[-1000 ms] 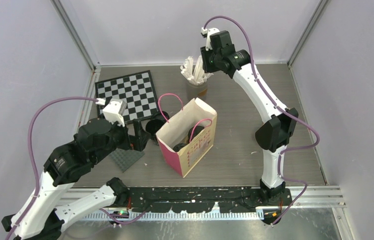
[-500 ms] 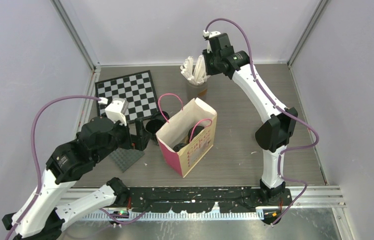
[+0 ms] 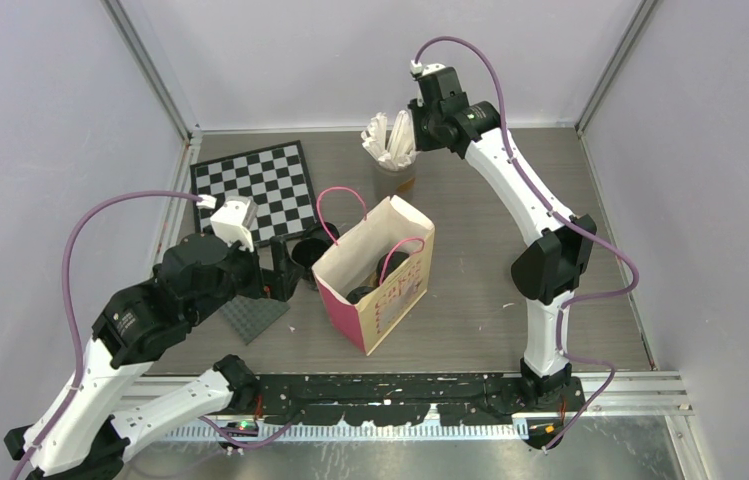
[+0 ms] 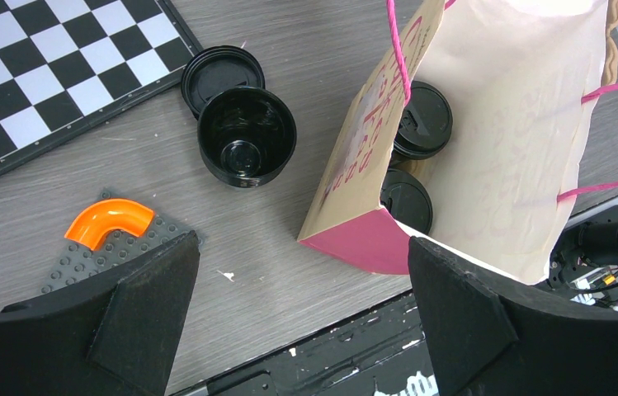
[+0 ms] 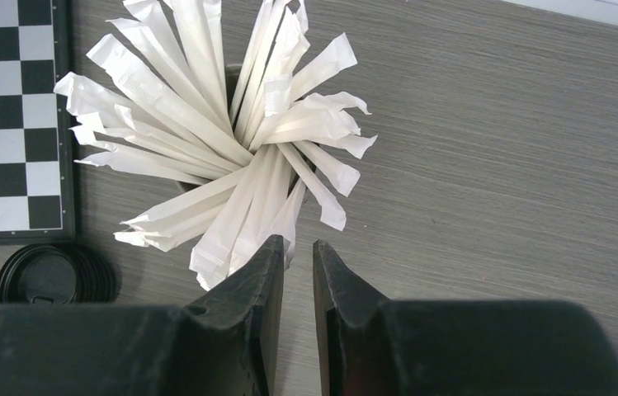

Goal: Pack the takeout coffee

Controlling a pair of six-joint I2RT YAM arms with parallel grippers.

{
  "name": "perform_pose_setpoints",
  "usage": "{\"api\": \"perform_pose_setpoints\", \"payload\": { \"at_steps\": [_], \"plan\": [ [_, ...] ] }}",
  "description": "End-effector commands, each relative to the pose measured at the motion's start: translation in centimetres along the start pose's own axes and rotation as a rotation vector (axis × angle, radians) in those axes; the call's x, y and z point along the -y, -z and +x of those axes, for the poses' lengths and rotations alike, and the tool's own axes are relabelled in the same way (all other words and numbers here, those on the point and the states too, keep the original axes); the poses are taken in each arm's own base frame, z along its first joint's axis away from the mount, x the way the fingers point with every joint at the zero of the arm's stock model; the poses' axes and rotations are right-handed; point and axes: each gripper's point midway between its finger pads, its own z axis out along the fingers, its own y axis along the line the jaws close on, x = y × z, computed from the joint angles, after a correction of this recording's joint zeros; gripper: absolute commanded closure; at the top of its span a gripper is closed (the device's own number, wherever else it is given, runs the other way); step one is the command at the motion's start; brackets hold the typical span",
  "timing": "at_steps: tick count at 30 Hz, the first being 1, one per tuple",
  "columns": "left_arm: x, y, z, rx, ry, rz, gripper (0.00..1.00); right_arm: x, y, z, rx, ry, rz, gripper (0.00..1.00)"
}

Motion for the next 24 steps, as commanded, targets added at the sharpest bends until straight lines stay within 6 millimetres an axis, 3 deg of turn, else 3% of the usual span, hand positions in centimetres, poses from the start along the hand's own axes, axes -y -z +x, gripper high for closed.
{"api": "perform_pose_setpoints", "payload": {
  "at_steps": [1, 10, 24],
  "plan": [
    [0.2, 0.5, -0.9, 0.035, -0.002, 0.014, 0.00, 0.4, 2.1, -3.4, 0.111, -0.048, 0.029, 0.76],
    [0.3, 0.5, -0.9, 0.040, 0.009, 0.018, 0.00, 0.7, 2.0, -3.1, 0.107, -0.063, 0.045, 0.77],
    [0.1, 0.6, -0.8, 0.041, 0.009, 0.015, 0.00, -1.0, 0.5, -2.3, 0.071, -0.111, -0.023, 0.76]
  ]
}}
